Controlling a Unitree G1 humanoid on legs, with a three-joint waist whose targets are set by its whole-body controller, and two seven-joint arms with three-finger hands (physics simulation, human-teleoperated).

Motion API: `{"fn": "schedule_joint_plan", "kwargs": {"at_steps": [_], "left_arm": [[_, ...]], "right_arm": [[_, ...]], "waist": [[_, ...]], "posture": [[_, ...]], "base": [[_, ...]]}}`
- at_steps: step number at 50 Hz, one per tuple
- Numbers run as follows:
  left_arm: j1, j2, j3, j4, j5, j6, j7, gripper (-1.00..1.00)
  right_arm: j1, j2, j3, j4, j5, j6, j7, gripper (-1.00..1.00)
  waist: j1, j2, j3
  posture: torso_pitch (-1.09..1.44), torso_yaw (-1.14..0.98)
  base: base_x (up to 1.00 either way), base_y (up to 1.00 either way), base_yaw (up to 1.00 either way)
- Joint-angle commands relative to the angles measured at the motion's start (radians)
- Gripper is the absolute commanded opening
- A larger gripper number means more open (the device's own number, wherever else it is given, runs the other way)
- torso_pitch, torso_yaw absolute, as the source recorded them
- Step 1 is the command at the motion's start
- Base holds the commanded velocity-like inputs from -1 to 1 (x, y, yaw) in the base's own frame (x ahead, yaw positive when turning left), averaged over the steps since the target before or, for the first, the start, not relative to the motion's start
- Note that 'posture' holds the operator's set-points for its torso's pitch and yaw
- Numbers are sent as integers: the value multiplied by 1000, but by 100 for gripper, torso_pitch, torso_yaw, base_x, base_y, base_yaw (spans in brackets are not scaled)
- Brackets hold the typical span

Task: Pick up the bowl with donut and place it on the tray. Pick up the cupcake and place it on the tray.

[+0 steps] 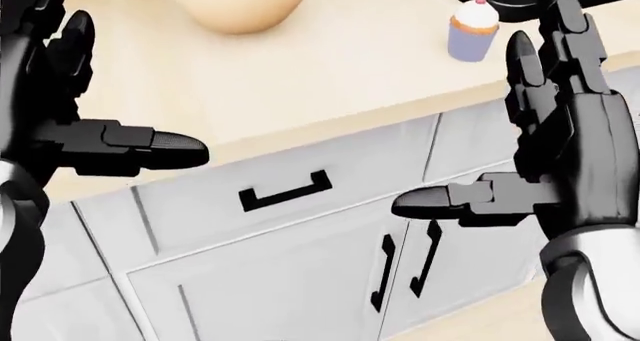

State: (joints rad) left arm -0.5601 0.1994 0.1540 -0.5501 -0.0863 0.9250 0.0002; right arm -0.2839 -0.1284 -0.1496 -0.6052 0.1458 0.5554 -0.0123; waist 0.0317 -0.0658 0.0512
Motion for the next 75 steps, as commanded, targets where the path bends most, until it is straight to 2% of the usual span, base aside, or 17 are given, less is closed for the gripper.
{"fn": "schedule_joint_plan", "kwargs": {"at_steps": [1,4,8,16,20,22,34,35,36,37,38,44,47,57,61,67,75], "left_arm": [[-36,5,-8,-11,-4,-20,-6,100],[-62,10,-10,0,-4,-13,-5,100],[-66,6,-20,14,2,-26,-6,100],[-86,4,-24,34,12,-31,-11,100],[-88,1,-26,40,14,-37,-13,100],[-91,1,-24,36,14,-31,-14,100],[-114,21,-2,-15,-12,26,-7,100],[-116,23,0,-19,-14,32,-6,100],[-118,25,1,-22,-17,36,-4,100],[-123,28,4,-26,-20,41,-2,100],[-127,30,5,-32,-24,50,0,100],[-152,49,19,-56,-49,84,8,100],[-155,61,33,-61,-62,88,11,100],[-231,137,32,-119,-67,197,-3,100],[-245,147,7,-90,-23,175,-29,100],[-224,169,-104,57,232,-9,-166,100],[-218,75,-138,232,562,-271,-331,100]], "right_arm": [[-14,-8,-18,-7,-2,-10,-4,100],[-19,-12,-25,-6,3,-9,-2,100],[-15,-16,-27,-13,7,-7,0,100],[-23,-28,-54,-26,40,2,-3,100],[-22,-34,-54,-26,43,-3,-6,100],[-26,-36,-54,-32,45,6,-9,100],[-29,-39,-52,-56,47,28,-12,100],[-30,-41,-53,-59,47,32,-12,100],[-35,-42,-54,-70,50,44,-14,100],[-39,-43,-52,-75,49,50,-16,100],[-39,-44,-50,-75,46,46,-14,100],[-60,-49,-50,-86,39,66,-17,100],[-68,-51,-49,-91,38,77,-19,100],[-100,-79,-71,-145,49,146,-15,100],[-101,-82,-74,-148,50,149,-15,100],[-95,-86,-87,-162,57,154,-17,100],[-96,-91,-90,-174,64,166,-24,100]], "waist": [[-7,-9,-7],[-15,26,-48],[0,111,18],[14,61,-3],[21,-42,-21],[18,-11,4],[-27,87,-42],[-23,107,-27],[-19,86,-11],[-26,117,26],[-22,130,-11],[-33,78,24],[-44,-3,-12],[-41,24,10],[-54,97,-18],[-32,59,-32],[-14,59,-39]], "posture": [[0,0],[0,0],[0,0],[0,0],[0,0],[0,0],[0,0],[0,0],[0,0],[0,0],[0,0],[0,0],[0,0],[0,0],[0,0],[0,0],[0,0]], "base": [[0,0,0],[8,-5,0],[45,-18,0],[66,-18,0],[66,-19,0],[66,-19,0],[66,-8,0],[66,0,0],[55,0,0],[0,0,0],[0,0,0],[0,0,0],[0,0,0],[0,0,0],[0,0,0],[0,0,0],[0,0,0]]}}
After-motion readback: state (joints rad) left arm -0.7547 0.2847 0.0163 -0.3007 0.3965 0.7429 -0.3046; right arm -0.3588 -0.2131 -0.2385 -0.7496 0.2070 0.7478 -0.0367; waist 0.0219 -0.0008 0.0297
